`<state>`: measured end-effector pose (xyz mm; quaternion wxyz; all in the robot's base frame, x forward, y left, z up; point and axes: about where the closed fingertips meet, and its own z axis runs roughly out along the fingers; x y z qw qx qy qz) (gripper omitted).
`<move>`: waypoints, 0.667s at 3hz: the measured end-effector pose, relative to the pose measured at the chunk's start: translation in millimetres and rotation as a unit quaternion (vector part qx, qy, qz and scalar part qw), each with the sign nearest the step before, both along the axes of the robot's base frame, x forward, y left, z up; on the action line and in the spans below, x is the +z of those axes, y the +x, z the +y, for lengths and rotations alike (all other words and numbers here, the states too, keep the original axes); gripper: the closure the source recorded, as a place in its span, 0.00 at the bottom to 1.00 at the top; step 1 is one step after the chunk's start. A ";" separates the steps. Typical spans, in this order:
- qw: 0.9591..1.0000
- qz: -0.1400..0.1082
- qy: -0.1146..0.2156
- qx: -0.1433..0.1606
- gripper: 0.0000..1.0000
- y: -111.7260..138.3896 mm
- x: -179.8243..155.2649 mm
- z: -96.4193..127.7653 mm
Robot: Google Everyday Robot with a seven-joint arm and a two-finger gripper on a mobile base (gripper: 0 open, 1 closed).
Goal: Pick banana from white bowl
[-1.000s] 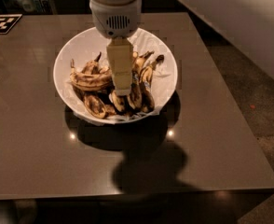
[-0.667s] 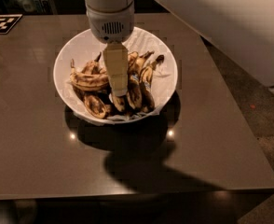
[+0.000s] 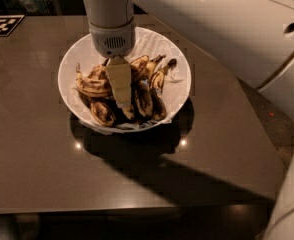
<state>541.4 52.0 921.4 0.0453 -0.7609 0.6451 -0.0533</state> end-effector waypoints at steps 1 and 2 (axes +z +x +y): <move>1.000 0.028 -0.002 0.010 0.33 -1.2 -21.4 0.5; 0.999 0.037 0.005 0.012 0.56 -2.6 -26.0 -3.1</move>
Offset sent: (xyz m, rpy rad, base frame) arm -0.0251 -0.0345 -0.0410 -0.0484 0.1926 0.0208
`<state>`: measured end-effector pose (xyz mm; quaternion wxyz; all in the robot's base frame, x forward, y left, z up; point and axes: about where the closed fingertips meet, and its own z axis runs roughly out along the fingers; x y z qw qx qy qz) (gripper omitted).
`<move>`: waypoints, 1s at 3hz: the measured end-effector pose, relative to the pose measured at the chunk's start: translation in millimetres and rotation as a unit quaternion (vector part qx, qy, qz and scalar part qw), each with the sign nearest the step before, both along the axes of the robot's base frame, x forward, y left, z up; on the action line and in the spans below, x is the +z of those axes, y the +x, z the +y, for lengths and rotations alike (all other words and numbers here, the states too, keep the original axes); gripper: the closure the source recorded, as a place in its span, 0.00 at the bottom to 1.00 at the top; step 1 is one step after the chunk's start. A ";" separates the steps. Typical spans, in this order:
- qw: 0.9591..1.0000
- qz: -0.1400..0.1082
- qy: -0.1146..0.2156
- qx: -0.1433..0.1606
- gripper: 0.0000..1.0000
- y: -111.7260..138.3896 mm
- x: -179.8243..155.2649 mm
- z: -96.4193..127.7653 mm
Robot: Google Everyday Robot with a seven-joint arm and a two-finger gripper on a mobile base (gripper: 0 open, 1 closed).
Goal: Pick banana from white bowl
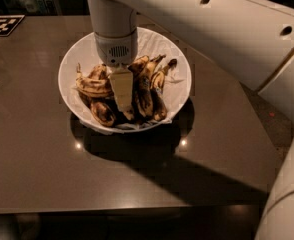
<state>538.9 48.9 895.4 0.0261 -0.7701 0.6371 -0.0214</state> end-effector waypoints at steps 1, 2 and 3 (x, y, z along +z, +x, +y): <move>1.000 -0.001 0.000 0.000 0.79 0.4 3.4 0.0; 1.000 -0.001 0.000 0.000 1.00 0.6 3.8 0.1; 1.000 -0.001 0.000 0.000 1.00 0.6 3.8 0.1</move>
Offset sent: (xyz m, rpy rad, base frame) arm 0.0004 0.0000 0.0029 0.0007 -0.0012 -0.0006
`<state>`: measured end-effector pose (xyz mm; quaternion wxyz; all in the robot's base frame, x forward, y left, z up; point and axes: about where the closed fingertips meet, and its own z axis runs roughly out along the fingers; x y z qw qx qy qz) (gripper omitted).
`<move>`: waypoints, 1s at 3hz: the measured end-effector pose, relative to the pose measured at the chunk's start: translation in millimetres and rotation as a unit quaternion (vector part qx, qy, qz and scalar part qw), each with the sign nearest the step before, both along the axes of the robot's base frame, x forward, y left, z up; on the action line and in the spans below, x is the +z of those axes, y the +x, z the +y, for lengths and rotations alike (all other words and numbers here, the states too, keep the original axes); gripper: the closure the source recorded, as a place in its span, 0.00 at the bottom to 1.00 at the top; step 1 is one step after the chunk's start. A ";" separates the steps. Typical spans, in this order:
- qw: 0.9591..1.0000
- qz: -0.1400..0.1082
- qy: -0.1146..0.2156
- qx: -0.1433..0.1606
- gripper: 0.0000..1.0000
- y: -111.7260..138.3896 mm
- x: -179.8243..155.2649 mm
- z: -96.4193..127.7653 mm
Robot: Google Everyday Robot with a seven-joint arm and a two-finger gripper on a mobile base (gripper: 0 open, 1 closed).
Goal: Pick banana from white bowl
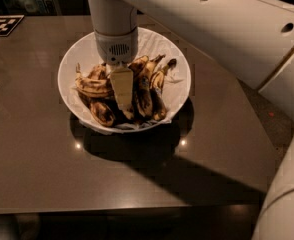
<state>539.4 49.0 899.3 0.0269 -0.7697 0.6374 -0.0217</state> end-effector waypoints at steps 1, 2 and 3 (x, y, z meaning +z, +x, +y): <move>1.000 -0.012 0.022 0.000 1.00 3.7 5.2 4.8; 0.999 -0.023 0.049 0.005 1.00 1.1 19.0 6.4; 0.997 -0.029 0.072 0.013 1.00 -5.3 32.4 5.0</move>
Offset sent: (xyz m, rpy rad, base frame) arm -0.0118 -0.0029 0.0346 0.1216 -0.0334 0.0198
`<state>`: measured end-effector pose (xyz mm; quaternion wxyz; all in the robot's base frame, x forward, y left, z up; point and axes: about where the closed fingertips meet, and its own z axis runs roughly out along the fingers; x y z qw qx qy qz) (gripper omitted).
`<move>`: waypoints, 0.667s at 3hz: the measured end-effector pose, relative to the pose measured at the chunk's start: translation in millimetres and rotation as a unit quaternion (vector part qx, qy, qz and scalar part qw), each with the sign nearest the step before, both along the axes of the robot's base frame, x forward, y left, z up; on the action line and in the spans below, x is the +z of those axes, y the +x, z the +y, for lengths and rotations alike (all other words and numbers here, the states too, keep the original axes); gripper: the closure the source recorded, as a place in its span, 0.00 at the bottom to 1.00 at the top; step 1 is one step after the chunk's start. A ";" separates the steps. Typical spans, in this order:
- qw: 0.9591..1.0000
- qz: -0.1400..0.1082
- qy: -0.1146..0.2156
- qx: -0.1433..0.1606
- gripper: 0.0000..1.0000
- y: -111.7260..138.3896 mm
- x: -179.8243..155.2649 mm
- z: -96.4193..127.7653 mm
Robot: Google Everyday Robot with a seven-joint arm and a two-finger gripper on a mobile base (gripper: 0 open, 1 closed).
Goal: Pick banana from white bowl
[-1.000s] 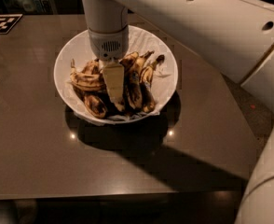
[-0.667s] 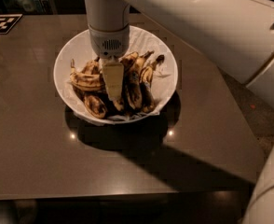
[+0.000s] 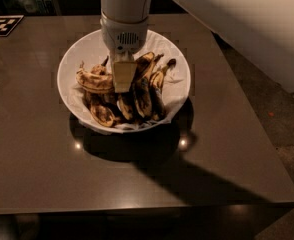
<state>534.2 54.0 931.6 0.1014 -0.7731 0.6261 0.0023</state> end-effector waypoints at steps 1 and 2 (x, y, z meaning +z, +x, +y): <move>1.000 -0.006 0.014 0.008 1.00 -9.9 12.6 -0.6; 1.000 -0.012 0.019 0.009 1.00 -20.1 22.1 -1.2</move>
Offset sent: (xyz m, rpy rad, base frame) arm -0.0379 -0.0094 0.0323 0.0233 -0.0121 0.0175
